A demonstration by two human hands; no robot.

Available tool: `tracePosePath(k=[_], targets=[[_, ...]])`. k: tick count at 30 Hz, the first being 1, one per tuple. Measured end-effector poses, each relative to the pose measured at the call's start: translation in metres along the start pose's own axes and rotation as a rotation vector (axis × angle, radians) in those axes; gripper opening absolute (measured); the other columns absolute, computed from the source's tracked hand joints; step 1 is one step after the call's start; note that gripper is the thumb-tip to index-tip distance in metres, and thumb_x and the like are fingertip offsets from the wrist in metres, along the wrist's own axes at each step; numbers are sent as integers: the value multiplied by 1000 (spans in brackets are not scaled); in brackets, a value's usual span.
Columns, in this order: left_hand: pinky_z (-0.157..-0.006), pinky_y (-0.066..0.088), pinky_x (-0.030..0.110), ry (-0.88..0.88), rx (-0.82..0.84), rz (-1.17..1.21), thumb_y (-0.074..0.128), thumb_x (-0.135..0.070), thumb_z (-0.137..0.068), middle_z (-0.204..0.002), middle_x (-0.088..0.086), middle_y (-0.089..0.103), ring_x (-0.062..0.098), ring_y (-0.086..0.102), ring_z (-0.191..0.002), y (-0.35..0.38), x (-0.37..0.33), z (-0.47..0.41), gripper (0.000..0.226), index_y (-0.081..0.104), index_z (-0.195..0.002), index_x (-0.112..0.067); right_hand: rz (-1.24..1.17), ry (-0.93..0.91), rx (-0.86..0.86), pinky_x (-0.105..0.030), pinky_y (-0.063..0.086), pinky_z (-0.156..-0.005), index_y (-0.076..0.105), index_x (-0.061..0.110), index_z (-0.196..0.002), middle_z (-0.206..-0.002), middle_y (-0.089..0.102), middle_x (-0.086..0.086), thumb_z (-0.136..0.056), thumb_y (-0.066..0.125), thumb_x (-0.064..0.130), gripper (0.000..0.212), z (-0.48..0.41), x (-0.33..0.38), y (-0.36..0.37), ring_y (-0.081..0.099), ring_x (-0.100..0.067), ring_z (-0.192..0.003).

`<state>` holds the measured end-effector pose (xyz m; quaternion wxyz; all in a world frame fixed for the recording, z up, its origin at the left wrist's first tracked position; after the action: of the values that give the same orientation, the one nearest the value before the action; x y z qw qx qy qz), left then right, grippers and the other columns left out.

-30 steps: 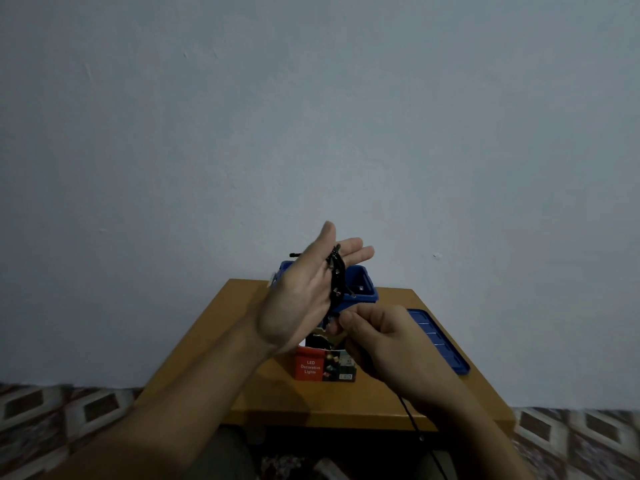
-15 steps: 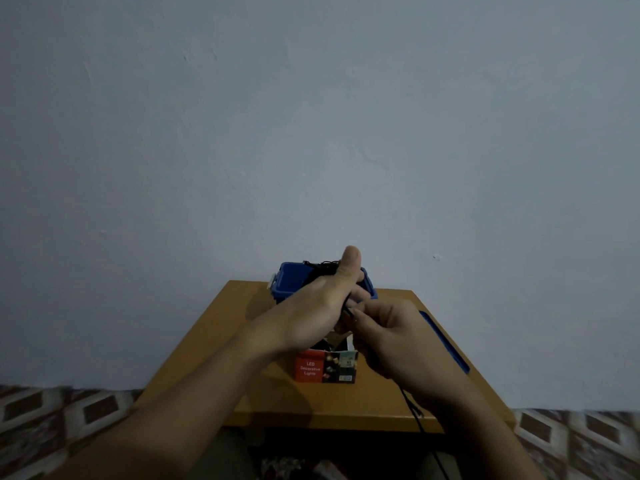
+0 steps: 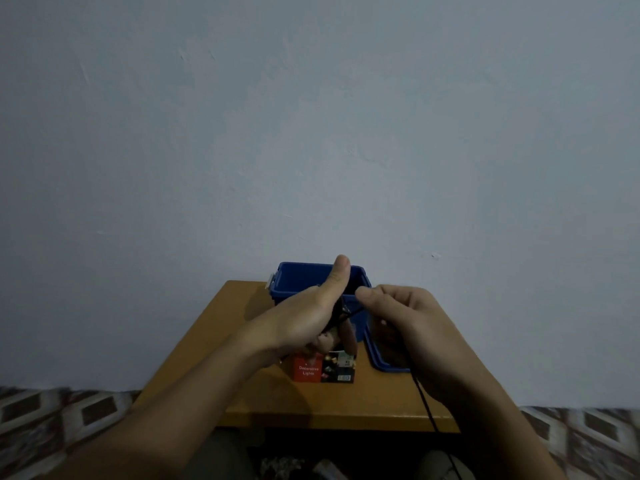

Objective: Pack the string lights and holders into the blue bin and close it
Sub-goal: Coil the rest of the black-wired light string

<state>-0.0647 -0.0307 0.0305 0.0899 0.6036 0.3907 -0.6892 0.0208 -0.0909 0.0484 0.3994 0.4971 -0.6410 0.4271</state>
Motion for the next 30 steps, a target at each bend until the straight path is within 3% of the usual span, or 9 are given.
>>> tracePosePath(k=[2,5,10,12,16,19,24,27,30], targets=[[-49,26,24,-36,64,45,13,-84,-86,-51,3,32,16,22,-47,3,8,-1,92,65,-61,-12,-46,-39,-32,-23,24,-41,48,15,-65,-50,38,3,-92,61,30,34,0,5,-5,26,-12,-42],[-44,27,19,-56,162,75,9,-89,-80,-47,2,27,21,21,-49,8,14,-1,100,63,-62,-7,-59,-114,-59,-23,25,-40,53,10,-74,-53,39,1,-89,62,27,25,0,14,-12,27,-12,-43],[-38,27,17,-54,188,79,10,-92,-76,-54,9,24,20,27,-48,6,14,3,91,46,-56,-10,-49,-226,-124,-21,31,-39,62,6,-84,-49,41,-1,-90,63,24,19,1,25,-19,31,-11,-39],[-42,33,19,-32,242,90,8,-91,-78,-57,12,20,19,23,-46,12,12,5,89,39,-56,-10,2,-249,-172,-19,32,-39,64,4,-86,-49,43,1,-94,61,20,18,2,26,-22,33,-9,-38],[-59,43,32,-24,393,222,8,-91,-78,-39,0,25,17,22,-38,25,10,10,86,28,-49,-13,60,-215,-203,-16,31,-39,65,3,-89,-50,46,7,-97,61,19,18,-1,15,-21,34,-5,-38],[-62,48,33,16,456,338,5,-90,-79,-36,-1,25,14,23,-33,27,3,13,82,25,-48,-17,52,-162,-200,-14,31,-40,67,5,-88,-49,48,9,-95,63,21,17,-4,3,-20,34,-3,-39],[-68,50,33,120,601,586,15,-89,-78,-36,-1,27,13,30,-34,30,-13,20,80,35,-49,-17,71,-123,-231,-11,32,-42,64,9,-96,-54,51,10,-97,61,25,16,-6,-13,-14,40,0,-41],[-75,44,39,206,657,737,15,-86,-83,-42,1,40,16,44,-41,27,-19,20,82,45,-60,-13,56,-82,-227,-17,30,-41,59,16,-107,-59,50,2,-98,60,27,14,-8,-21,-12,37,-4,-42],[-82,37,45,256,647,812,16,-83,-87,-51,5,51,22,52,-52,20,-21,17,86,53,-73,-7,40,-64,-213,-17,37,-44,55,23,-115,-67,59,-9,-99,59,27,17,-8,-25,-12,48,-4,-47]])
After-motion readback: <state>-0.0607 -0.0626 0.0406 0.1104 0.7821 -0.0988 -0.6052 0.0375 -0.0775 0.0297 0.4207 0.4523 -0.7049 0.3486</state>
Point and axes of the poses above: each hand's wrist, its own z-axis away from the middle knuckle, its own y-axis out of the palm, x = y × z, the point moved 9 cm from there along -z, towards the middle knuckle
